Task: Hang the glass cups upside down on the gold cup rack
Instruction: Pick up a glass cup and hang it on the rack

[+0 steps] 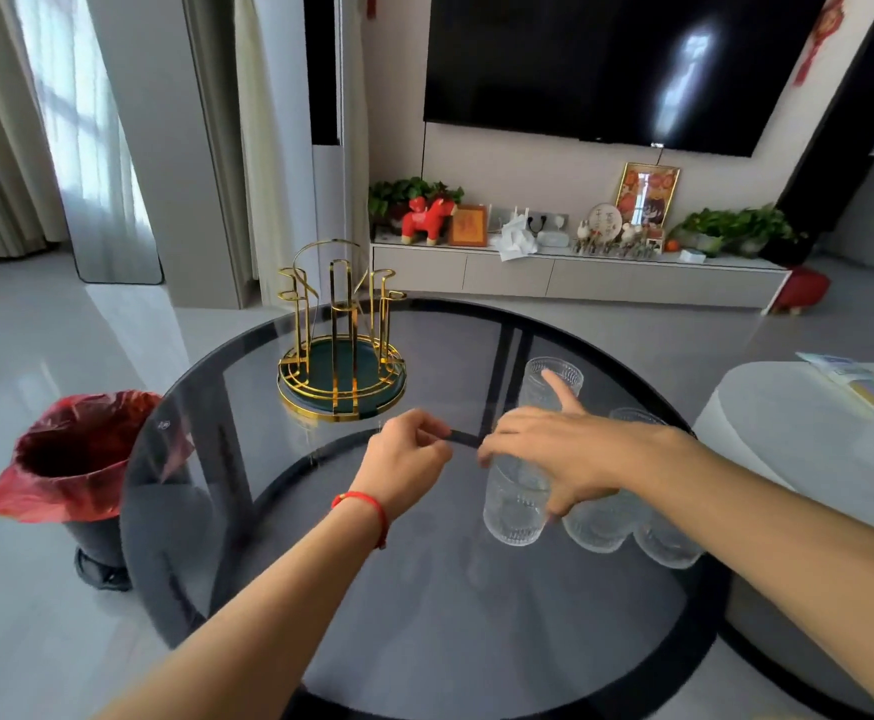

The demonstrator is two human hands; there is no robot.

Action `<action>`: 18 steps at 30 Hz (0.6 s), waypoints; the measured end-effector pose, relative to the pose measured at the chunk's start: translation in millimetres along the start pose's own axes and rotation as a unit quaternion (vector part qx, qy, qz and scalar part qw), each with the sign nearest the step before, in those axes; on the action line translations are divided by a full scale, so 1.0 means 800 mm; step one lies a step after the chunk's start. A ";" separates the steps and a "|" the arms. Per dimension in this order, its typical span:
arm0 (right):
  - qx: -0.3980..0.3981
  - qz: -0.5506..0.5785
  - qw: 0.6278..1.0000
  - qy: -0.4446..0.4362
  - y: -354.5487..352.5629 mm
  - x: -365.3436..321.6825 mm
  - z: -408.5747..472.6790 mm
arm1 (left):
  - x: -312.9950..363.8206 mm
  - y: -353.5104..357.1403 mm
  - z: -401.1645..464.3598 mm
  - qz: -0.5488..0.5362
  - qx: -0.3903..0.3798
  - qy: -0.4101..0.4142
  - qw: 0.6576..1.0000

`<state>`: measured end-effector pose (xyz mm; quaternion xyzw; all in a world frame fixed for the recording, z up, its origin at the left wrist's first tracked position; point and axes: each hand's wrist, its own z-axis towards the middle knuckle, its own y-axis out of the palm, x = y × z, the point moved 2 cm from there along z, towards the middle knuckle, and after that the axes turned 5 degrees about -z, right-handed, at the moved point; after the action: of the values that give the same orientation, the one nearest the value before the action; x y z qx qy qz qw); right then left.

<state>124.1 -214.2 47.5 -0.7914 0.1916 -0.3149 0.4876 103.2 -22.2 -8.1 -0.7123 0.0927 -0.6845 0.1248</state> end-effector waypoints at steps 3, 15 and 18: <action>0.030 0.051 0.998 0.017 -0.012 0.004 0.000 | 0.005 -0.001 0.009 -0.065 -0.019 -0.059 0.996; 0.198 0.362 0.901 0.136 -0.037 -0.006 0.047 | 0.017 -0.028 0.030 -0.345 0.013 -0.120 0.931; 0.184 0.343 0.912 0.130 -0.038 -0.023 0.074 | 0.020 -0.034 0.033 -0.274 0.052 -0.030 0.960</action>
<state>151.4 -150.9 49.4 -0.5257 0.4516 -0.2585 0.6729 129.3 0.2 14.6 -0.7230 -0.1456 -0.6747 -0.0283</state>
